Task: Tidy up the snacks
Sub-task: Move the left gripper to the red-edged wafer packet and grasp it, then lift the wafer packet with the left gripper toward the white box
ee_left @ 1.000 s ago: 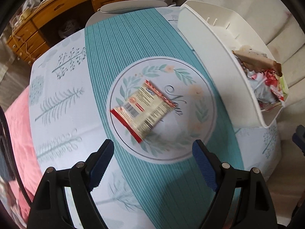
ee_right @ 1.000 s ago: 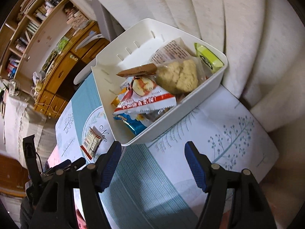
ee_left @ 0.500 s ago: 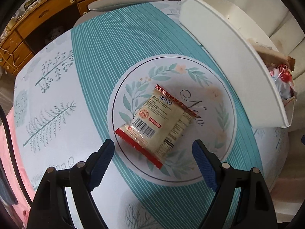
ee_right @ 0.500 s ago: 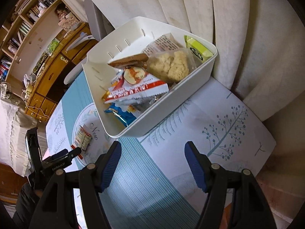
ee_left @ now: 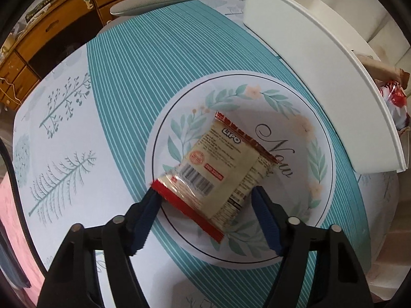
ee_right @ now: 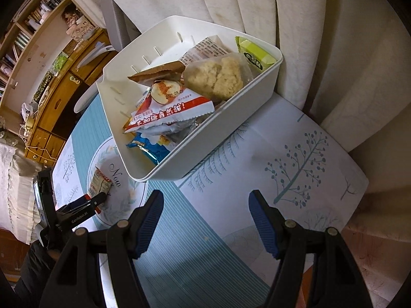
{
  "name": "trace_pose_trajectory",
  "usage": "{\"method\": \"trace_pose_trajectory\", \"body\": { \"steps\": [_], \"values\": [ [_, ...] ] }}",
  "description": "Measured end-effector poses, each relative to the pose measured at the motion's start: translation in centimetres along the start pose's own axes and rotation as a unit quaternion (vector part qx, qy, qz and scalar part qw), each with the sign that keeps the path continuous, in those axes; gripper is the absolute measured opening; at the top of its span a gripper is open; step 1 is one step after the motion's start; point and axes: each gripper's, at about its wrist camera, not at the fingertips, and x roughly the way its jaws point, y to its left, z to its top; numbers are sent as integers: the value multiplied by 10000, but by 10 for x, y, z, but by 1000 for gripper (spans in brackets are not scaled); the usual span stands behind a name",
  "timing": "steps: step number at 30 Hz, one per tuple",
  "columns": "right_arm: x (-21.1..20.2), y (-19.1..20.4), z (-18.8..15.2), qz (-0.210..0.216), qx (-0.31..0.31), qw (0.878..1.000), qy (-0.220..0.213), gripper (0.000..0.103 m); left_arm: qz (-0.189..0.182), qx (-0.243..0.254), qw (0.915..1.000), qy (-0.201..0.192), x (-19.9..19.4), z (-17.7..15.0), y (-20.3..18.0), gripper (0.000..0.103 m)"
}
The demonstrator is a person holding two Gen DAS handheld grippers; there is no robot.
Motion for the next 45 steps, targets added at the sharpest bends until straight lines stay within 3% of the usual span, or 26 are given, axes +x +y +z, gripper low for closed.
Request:
{"method": "trace_pose_trajectory", "body": {
  "steps": [5, 10, 12, 14, 15, 21, 29, 40, 45],
  "values": [
    [1, 2, 0, -20, -6, 10000, 18, 69, 259, 177, 9994, -108, -2, -1, -4, 55],
    [2, 6, -1, -1, -41, 10000, 30, 69, 180, 175, 9997, -20, -6, -3, -4, 53],
    [2, 7, -2, 13, -43, 10000, 32, 69, 94, 57, 9999, 68, -8, -5, -1, 57],
    [2, 6, -2, 15, -42, 10000, 29, 69, 33, -62, 9999, 100, -10, -3, 2, 78],
    [2, 6, -3, 15, -39, 10000, 36, 69, 9, -102, 9999, 93, -17, -7, 7, 80],
    [4, 1, -5, 14, 40, 10000, 71, 69, -146, -850, 9962, 80, -22, 4, 14, 81],
    [6, -3, -5, 39, 59, 9999, 129, 69, -6, -1750, 9845, 129, -16, 26, 19, 81],
    [5, -17, 7, 27, 126, 9998, 149, 69, 202, -2073, 9774, 352, 4, 40, 12, 81],
    [7, -18, 12, 92, 66, 9998, 175, 69, 280, -2068, 9769, 466, 15, 35, 4, 86]
  ]
}}
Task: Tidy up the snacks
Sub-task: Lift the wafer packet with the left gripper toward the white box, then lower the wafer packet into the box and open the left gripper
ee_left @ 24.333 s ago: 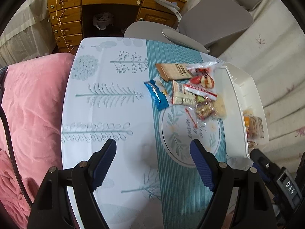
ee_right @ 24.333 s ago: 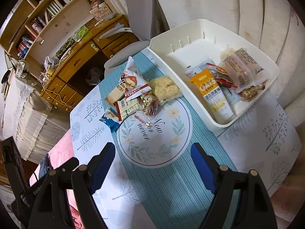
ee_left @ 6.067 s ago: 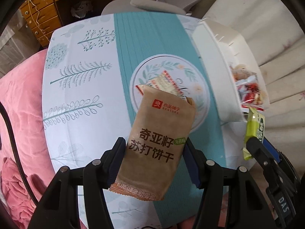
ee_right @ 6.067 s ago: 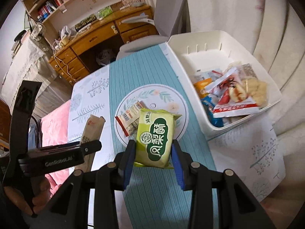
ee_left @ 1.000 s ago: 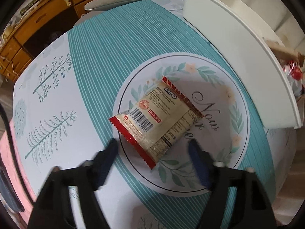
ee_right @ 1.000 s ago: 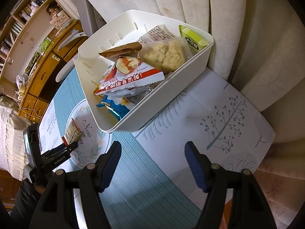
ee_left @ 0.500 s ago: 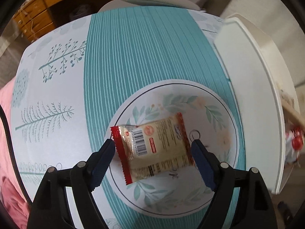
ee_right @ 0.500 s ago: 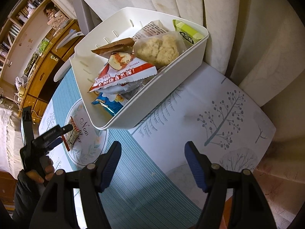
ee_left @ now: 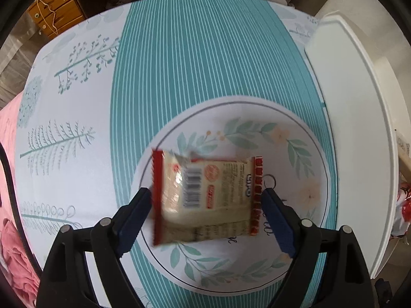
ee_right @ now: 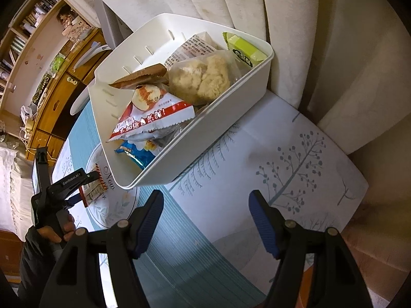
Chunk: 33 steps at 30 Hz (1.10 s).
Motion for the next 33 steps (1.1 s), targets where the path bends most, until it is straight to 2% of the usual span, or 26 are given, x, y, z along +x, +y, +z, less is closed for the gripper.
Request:
{"method": "trace_pose_trajectory", "body": {
  "steps": [4, 6, 9, 11, 14, 21, 28, 33],
  "values": [
    [0, -5, 5, 20, -21, 10000, 23, 69, 192, 97, 9997, -74, 4, -4, -8, 85],
    [1, -9, 7, 13, 1, 10000, 43, 69, 373, 151, 9991, -104, 5, -7, -13, 81],
    [3, -13, 9, 26, 32, 10000, 87, 69, 425, 129, 9989, -174, 4, -11, -17, 73],
    [5, -15, 10, 64, 20, 9999, 140, 69, 428, 102, 9988, -219, 0, -14, -16, 58],
    [7, -19, 14, 130, -31, 9997, 198, 69, 442, 99, 9988, -195, 1, -15, -18, 52],
    [9, -23, 26, 340, -196, 9988, 299, 69, 533, -104, 9985, 31, -7, -20, -21, 50],
    [7, -30, 42, 570, -326, 9971, 388, 69, 479, -117, 9988, 66, -44, -27, -43, 51],
    [7, -35, 55, 747, -490, 9948, 486, 69, 251, -211, 9995, 46, -70, -28, -61, 51]
  ]
}}
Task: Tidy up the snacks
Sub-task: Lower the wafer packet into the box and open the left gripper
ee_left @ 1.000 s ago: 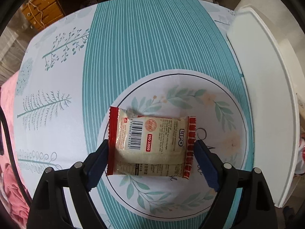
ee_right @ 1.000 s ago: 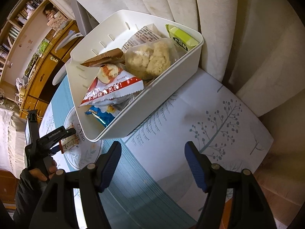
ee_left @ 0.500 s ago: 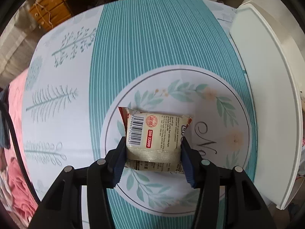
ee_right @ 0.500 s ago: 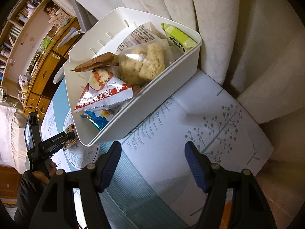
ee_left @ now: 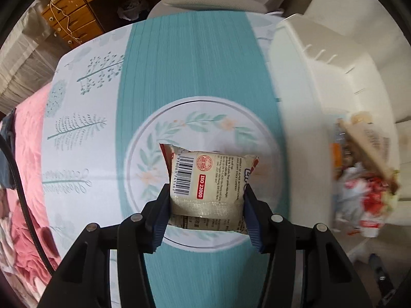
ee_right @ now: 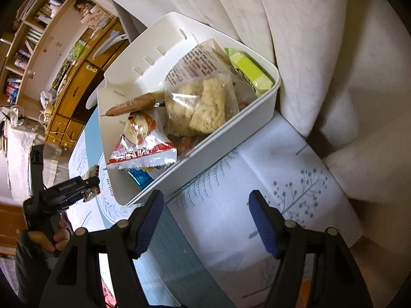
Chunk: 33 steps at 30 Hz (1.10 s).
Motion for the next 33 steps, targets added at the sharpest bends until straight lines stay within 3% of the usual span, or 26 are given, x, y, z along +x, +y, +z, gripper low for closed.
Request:
{"method": "trace_pose_trajectory", "body": {
  "steps": [13, 24, 28, 30, 33],
  "values": [
    [-7, -14, 32, 330, -568, 9975, 245, 69, -876, -127, 9951, -443, -46, -5, -63, 51],
    [-10, -25, 45, 500, -919, 9938, 389, 69, -1331, -156, 9905, -304, -39, -13, -107, 54],
    [-10, -25, 48, 581, -1020, 9921, 444, 69, -1348, -100, 9901, -384, -42, -15, -113, 73],
    [-10, -25, 49, 610, -1061, 9914, 456, 77, -1320, -78, 9901, -463, -46, -18, -114, 73],
    [-11, -22, 49, 667, -1107, 9906, 451, 79, -1339, -143, 9893, -552, -53, -25, -110, 81]
  ]
}}
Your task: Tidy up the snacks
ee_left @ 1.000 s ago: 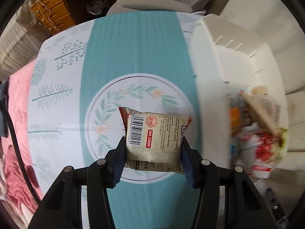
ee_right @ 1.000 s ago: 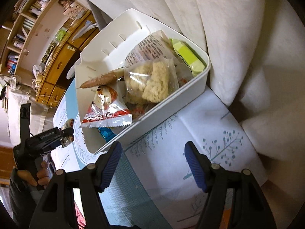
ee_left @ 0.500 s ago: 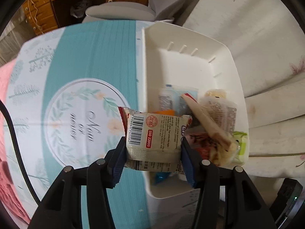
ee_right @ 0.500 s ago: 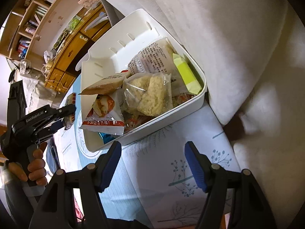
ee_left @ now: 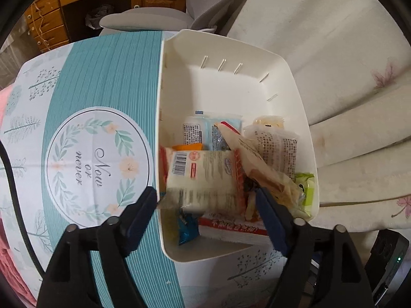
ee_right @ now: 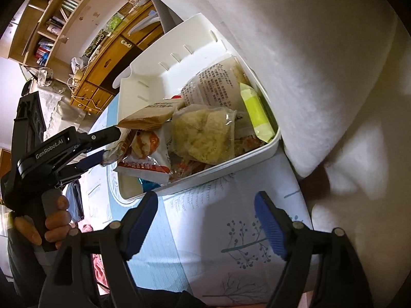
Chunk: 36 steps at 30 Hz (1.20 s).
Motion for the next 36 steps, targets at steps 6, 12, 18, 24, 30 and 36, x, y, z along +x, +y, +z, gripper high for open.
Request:
{"method": "trace_pose_trajectory", "body": {
  "steps": [6, 12, 18, 24, 30, 36],
  "values": [
    [-2, 12, -4, 34, -60, 10000, -29, 84, 8, -49, 9999, -156, -21, -25, 11, 86],
    [-6, 36, -23, 28, -206, 9998, -75, 87, 158, -89, 9998, -111, -39, -65, 34, 87],
    [-10, 58, -52, -49, -287, 9995, -122, 89, 366, -299, 9989, 57, -61, -110, 69, 87],
    [-26, 82, -76, -348, -483, 9972, -454, 96, 613, -200, 9976, -238, -106, -155, 92, 87],
    [-48, 119, -115, -602, -941, 9922, -557, 98, 782, -39, 9949, -632, -152, -185, 102, 93],
    [-71, 150, -146, -733, -1335, 9871, -499, 101, 705, -14, 9922, -1031, -202, -202, 106, 98]
  ]
}}
